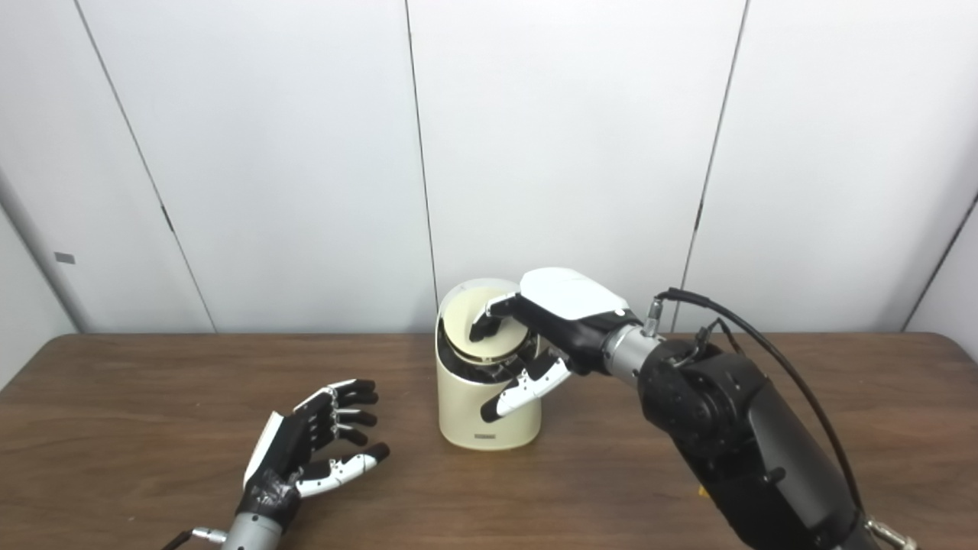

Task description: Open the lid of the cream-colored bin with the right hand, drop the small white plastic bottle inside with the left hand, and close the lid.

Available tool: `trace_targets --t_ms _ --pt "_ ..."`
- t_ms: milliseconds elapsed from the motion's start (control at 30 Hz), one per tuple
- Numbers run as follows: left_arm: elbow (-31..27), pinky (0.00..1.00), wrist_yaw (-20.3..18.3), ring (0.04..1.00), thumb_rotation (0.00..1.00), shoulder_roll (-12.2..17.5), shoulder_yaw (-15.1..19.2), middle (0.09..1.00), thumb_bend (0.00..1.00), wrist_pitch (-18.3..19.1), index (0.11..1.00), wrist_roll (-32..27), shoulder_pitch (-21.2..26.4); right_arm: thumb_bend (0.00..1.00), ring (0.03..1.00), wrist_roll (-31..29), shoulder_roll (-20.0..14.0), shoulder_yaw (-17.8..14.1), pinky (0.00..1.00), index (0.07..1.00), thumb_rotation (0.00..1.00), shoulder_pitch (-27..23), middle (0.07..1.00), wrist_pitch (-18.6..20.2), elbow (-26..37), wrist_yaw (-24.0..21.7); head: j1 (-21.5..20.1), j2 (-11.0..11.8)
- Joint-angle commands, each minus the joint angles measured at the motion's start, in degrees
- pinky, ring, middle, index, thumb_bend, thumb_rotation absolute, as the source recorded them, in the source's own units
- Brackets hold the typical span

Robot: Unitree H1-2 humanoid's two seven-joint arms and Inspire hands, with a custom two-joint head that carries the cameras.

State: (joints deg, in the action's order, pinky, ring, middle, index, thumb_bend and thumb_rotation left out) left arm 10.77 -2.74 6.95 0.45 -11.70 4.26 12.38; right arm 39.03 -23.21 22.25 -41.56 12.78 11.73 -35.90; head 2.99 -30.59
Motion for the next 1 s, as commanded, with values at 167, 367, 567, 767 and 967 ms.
trace_targets --t_ms 167,367,567,767,967 --pt "-1.8 0.56 0.3 0.652 0.00 0.1 0.2 0.741 0.66 -0.2 0.757 -0.4 0.2 0.69 0.853 1.1 -1.9 2.1 0.76 0.721 0.50 -1.4 0.748 -1.7 0.1 -3.4 0.1 -0.3" --pt "-2.3 0.55 0.3 0.649 0.00 0.0 0.1 0.740 0.65 0.2 0.755 -0.4 0.0 0.70 0.839 1.0 -2.4 3.0 0.72 0.716 0.51 -1.5 0.741 -3.1 -0.3 -3.9 0.2 -0.8" --pt "-3.3 0.56 0.2 0.654 0.00 -0.2 0.0 0.740 0.65 1.3 0.756 -0.6 -0.2 0.70 0.836 2.6 -3.1 4.5 0.73 0.717 0.53 -1.6 0.740 -4.1 0.4 -5.0 0.2 -1.2" --pt "-3.8 0.55 0.4 0.652 0.00 -0.3 -0.1 0.739 0.66 1.7 0.755 -0.1 -0.3 0.72 0.816 4.3 -3.3 5.7 0.74 0.698 0.53 -1.9 0.726 -4.9 0.8 -5.9 0.5 -1.7" --pt "-4.2 0.54 0.4 0.652 0.00 -0.4 -0.2 0.739 0.66 1.9 0.752 0.0 -0.4 0.71 0.819 5.4 -3.0 6.8 0.74 0.706 0.53 -2.4 0.734 -4.9 1.4 -7.8 0.6 -2.0"
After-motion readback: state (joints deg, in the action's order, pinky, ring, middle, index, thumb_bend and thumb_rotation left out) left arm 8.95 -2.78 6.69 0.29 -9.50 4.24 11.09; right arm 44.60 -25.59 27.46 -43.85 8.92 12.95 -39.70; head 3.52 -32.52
